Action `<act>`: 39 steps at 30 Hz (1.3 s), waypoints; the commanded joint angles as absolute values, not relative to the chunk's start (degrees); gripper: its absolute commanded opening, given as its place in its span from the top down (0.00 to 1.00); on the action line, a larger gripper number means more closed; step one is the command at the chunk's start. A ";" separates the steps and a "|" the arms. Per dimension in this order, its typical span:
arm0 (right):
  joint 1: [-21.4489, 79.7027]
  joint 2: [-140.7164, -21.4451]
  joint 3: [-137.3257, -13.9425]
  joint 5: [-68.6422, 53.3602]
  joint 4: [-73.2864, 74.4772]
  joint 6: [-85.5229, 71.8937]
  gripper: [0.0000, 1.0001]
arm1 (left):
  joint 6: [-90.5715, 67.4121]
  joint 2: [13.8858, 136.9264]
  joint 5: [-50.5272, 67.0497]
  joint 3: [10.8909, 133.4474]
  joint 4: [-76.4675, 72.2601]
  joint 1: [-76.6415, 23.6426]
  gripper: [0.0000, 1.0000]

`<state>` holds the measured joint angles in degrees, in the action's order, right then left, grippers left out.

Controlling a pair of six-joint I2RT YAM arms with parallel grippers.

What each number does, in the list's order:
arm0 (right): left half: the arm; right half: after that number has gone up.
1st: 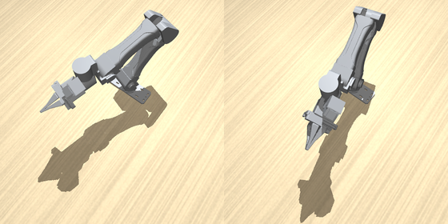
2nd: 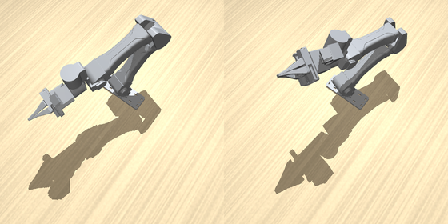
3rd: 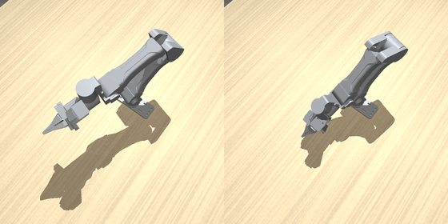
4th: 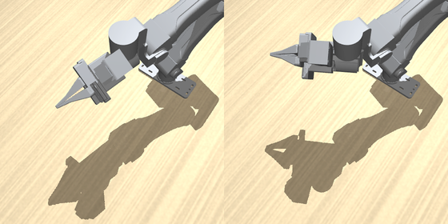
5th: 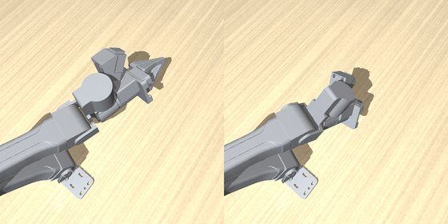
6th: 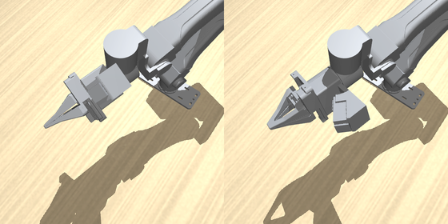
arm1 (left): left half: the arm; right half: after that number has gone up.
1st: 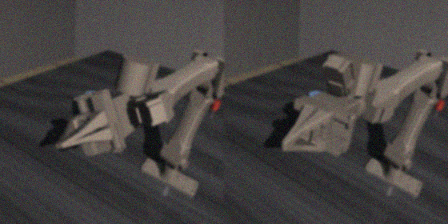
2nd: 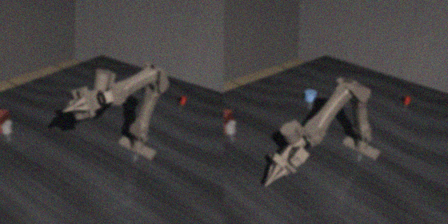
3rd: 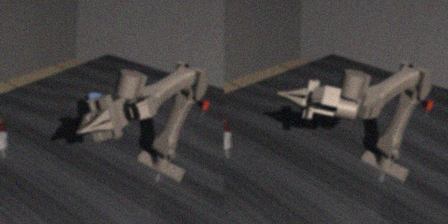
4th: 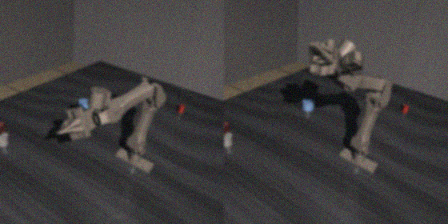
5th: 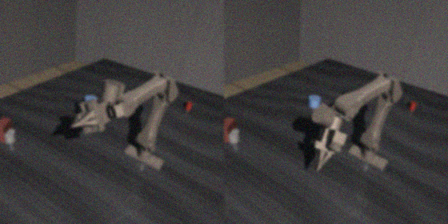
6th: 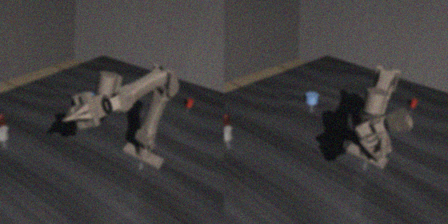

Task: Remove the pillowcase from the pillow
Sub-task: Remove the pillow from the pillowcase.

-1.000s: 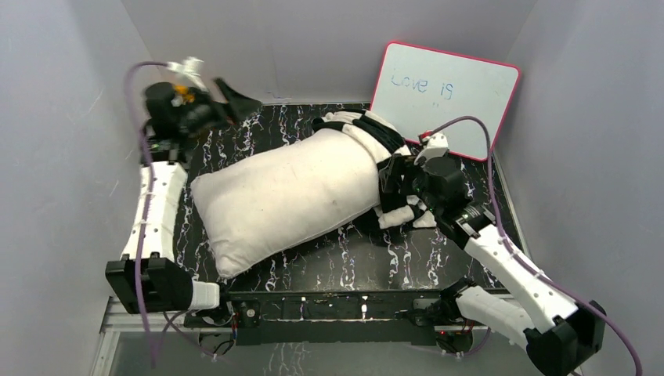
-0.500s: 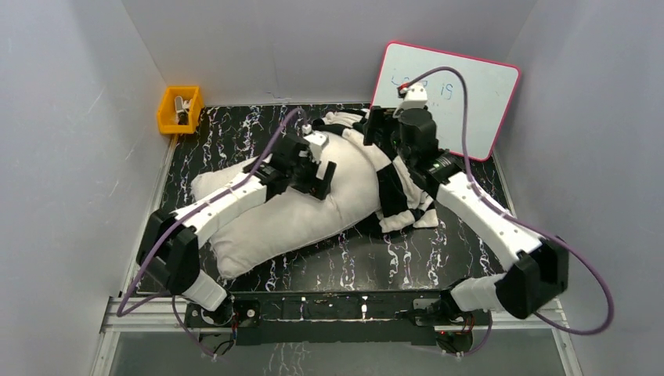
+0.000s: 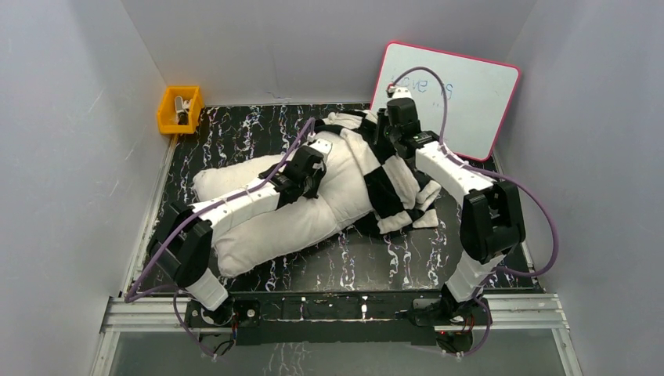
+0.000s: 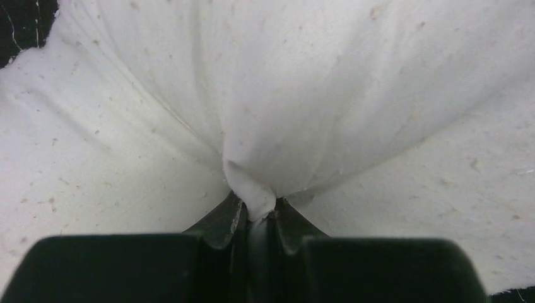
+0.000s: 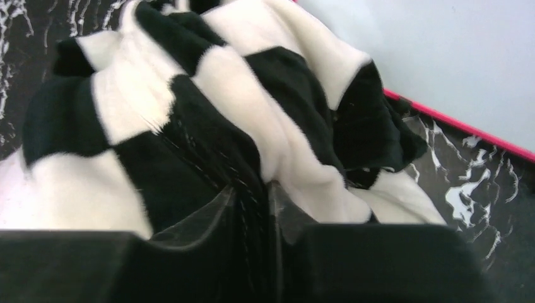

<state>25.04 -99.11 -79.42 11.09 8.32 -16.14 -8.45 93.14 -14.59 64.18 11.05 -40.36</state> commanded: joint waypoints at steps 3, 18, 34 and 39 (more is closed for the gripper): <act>15.21 -92.31 -69.68 7.85 5.68 -21.98 1.00 | -7.78 86.33 -19.96 57.86 29.65 -34.80 1.00; 2.96 -59.89 -44.78 32.23 7.93 -38.63 1.00 | -9.53 77.89 -22.18 55.50 32.54 -18.98 1.00; 0.60 -54.33 -59.03 33.73 9.14 -35.30 1.00 | -10.86 70.38 -15.37 53.22 30.84 -16.37 1.00; 0.61 -53.09 -59.44 33.27 9.09 -34.59 1.00 | -7.50 68.37 -8.88 51.40 27.93 -21.69 1.00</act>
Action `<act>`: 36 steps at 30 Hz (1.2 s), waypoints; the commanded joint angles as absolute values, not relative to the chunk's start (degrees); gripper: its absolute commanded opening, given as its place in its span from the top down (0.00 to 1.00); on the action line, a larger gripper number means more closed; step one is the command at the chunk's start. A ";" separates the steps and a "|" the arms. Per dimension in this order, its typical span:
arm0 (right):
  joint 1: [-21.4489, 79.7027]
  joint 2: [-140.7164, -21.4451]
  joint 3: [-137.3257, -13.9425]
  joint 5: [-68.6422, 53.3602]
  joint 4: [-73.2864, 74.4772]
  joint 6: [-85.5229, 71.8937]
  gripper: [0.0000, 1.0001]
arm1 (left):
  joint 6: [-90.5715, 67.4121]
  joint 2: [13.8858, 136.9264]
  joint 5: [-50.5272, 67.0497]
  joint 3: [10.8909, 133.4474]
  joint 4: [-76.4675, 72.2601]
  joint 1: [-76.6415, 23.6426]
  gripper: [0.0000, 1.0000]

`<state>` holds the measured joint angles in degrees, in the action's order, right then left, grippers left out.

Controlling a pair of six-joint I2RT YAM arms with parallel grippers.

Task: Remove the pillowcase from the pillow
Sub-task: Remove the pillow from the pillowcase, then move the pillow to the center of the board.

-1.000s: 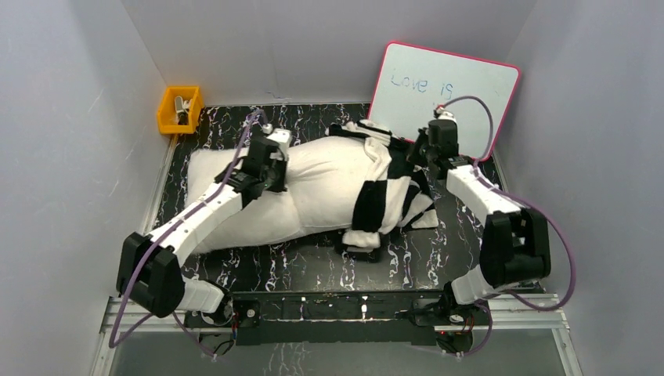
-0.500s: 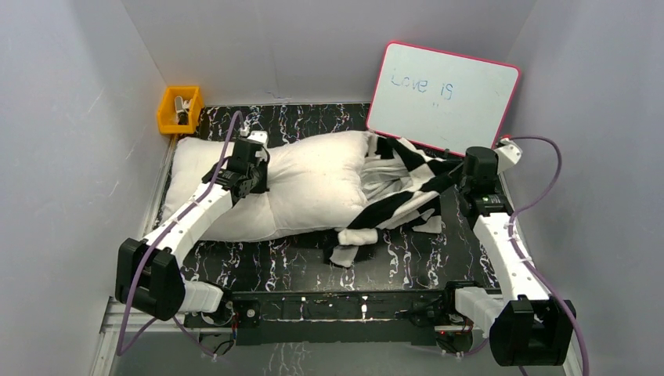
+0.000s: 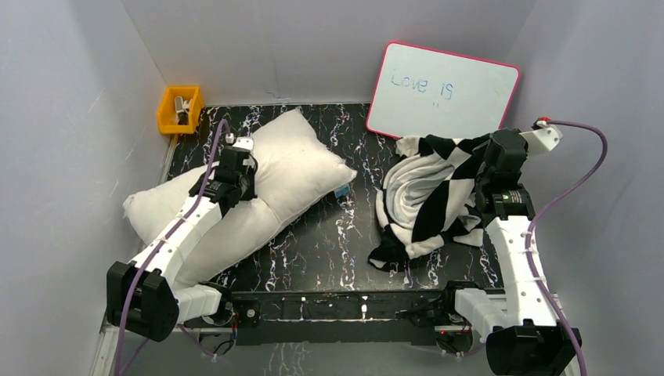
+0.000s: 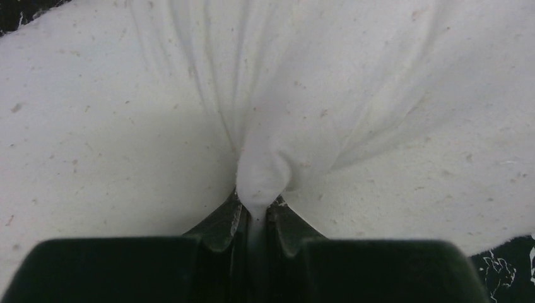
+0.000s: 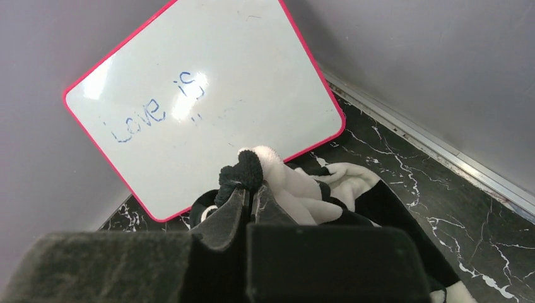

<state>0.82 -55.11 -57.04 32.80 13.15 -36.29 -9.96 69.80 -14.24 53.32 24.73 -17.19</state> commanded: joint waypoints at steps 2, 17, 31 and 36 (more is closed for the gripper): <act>0.62 -53.10 -58.98 32.80 8.59 -33.82 0.94 | -6.62 69.12 -9.99 51.73 27.96 -24.12 1.00; 16.01 -65.96 -60.97 28.81 3.98 -23.98 0.01 | -6.67 70.36 -3.35 56.75 22.49 -30.41 1.00; 32.08 -78.05 -65.33 28.33 2.75 -20.61 0.01 | -23.19 86.71 -25.33 81.53 29.91 -15.45 1.00; 32.08 -77.34 -64.45 29.45 2.66 -19.72 0.01 | -31.83 86.78 -33.15 87.01 33.22 -11.60 1.00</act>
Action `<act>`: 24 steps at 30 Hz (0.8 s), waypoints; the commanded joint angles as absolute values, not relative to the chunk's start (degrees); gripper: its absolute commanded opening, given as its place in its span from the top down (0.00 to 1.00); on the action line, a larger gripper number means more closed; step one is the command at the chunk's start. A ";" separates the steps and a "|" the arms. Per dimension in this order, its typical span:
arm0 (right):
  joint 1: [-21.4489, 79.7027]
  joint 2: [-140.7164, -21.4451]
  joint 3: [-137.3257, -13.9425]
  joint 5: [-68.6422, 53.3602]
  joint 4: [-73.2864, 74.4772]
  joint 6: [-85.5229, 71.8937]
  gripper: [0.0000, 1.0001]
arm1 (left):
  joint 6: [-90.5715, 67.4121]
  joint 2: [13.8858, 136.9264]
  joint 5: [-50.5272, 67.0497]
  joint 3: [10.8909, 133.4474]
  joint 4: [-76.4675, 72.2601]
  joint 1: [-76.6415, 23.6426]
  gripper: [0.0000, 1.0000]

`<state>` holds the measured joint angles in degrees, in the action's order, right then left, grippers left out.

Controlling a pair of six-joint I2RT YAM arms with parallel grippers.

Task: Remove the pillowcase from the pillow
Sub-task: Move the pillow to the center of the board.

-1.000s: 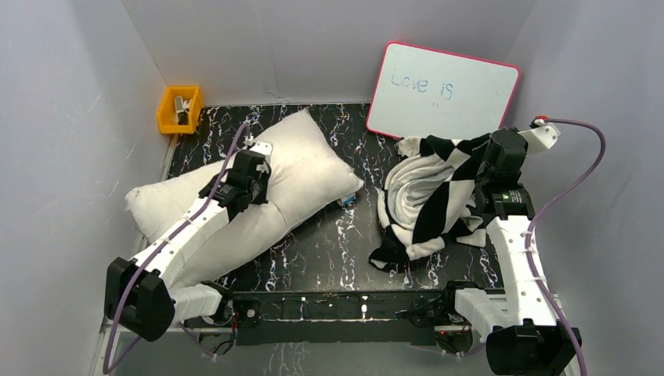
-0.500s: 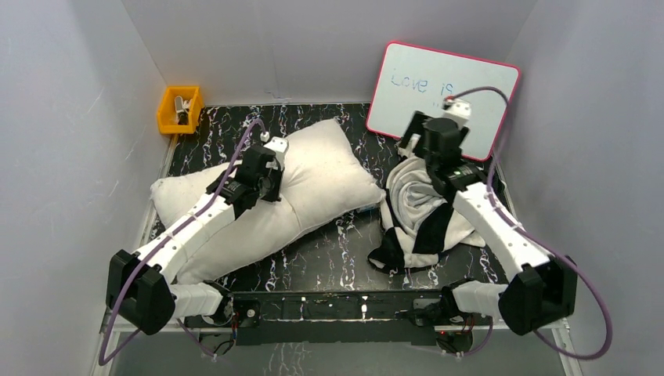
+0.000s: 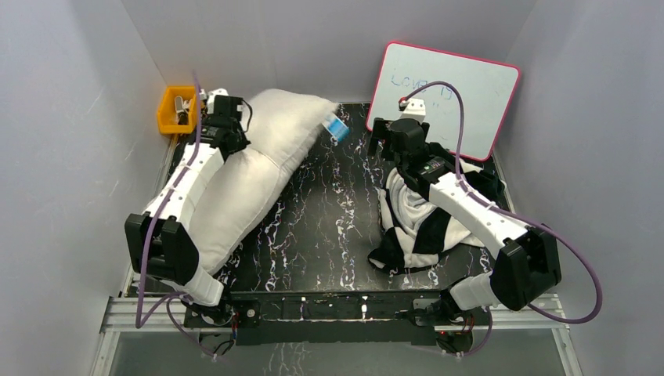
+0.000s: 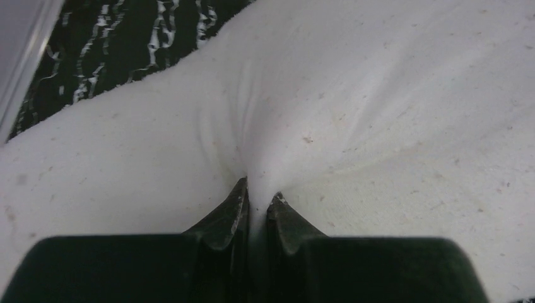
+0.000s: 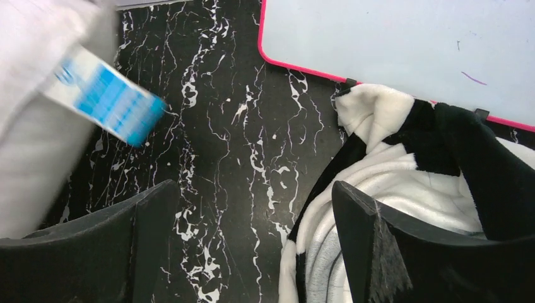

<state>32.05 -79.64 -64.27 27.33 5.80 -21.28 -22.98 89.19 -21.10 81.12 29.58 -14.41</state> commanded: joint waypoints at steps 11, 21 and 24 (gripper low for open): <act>32.08 -77.14 -62.83 27.01 1.83 -19.59 0.02 | -30.38 80.13 -43.70 80.50 38.52 -3.06 1.00; 32.08 -77.65 -62.93 26.28 3.39 -19.86 0.02 | -0.41 75.85 -28.71 73.01 18.76 -0.18 1.00; 32.03 -77.54 -62.89 26.44 3.84 -19.57 0.01 | 3.28 76.14 -26.68 74.93 17.40 2.04 1.00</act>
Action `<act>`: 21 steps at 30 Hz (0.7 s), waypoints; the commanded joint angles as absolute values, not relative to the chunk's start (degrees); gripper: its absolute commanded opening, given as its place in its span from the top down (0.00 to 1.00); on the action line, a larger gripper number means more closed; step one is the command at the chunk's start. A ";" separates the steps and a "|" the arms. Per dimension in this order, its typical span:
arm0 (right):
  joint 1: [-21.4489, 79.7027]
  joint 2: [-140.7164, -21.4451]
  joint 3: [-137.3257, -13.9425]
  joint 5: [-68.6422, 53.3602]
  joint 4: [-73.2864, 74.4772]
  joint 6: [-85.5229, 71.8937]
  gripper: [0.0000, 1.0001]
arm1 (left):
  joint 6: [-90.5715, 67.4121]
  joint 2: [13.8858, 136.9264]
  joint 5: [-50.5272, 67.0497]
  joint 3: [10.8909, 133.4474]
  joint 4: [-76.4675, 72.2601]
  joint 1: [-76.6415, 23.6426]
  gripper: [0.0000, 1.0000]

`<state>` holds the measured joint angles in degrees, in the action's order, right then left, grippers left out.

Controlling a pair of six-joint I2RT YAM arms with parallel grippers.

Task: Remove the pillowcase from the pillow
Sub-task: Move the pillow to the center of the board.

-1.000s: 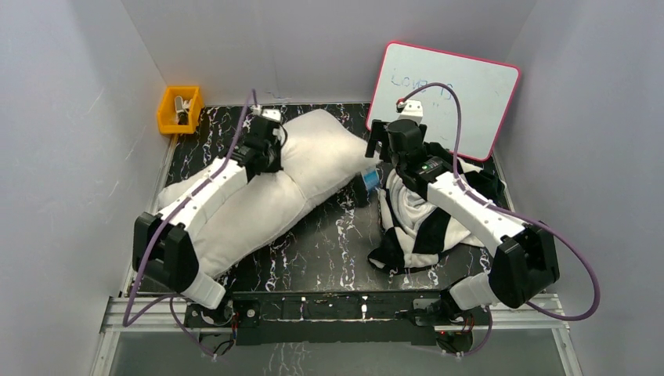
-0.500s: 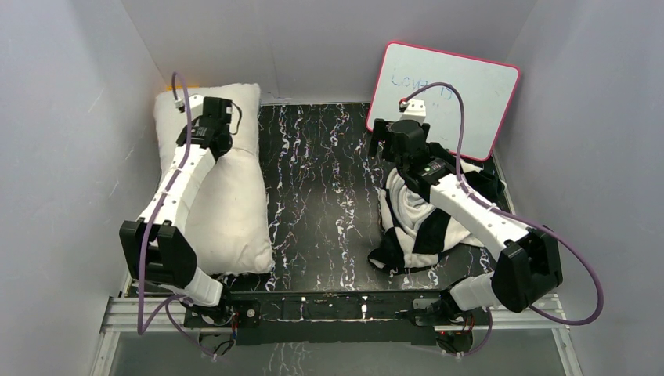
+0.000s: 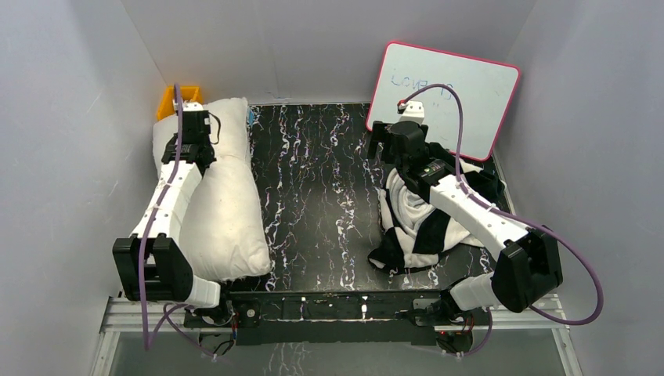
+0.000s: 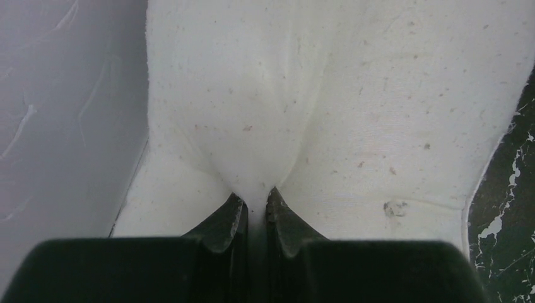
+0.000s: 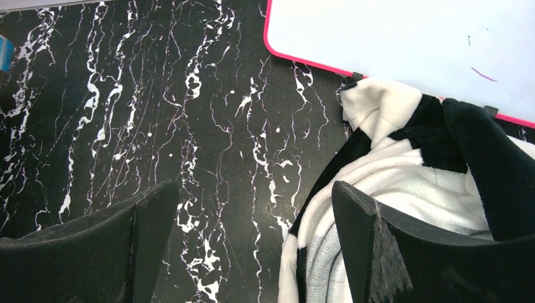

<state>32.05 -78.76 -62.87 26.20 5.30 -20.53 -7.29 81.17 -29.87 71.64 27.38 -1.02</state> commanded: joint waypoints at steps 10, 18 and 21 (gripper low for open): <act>32.01 -77.49 -62.47 26.30 4.65 -18.87 0.02 | 7.80 77.43 -27.56 77.15 16.16 5.79 1.00; 32.00 -77.74 -61.04 29.05 6.02 -20.32 0.02 | 2.01 77.29 -26.25 74.89 16.99 5.65 0.04; 30.01 -76.30 -60.20 28.71 6.64 -23.60 0.01 | -2.97 75.51 -3.57 76.93 17.81 1.93 0.02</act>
<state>31.94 -78.72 -61.12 27.20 6.76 -20.08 2.74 80.34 -23.57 73.65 19.09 5.39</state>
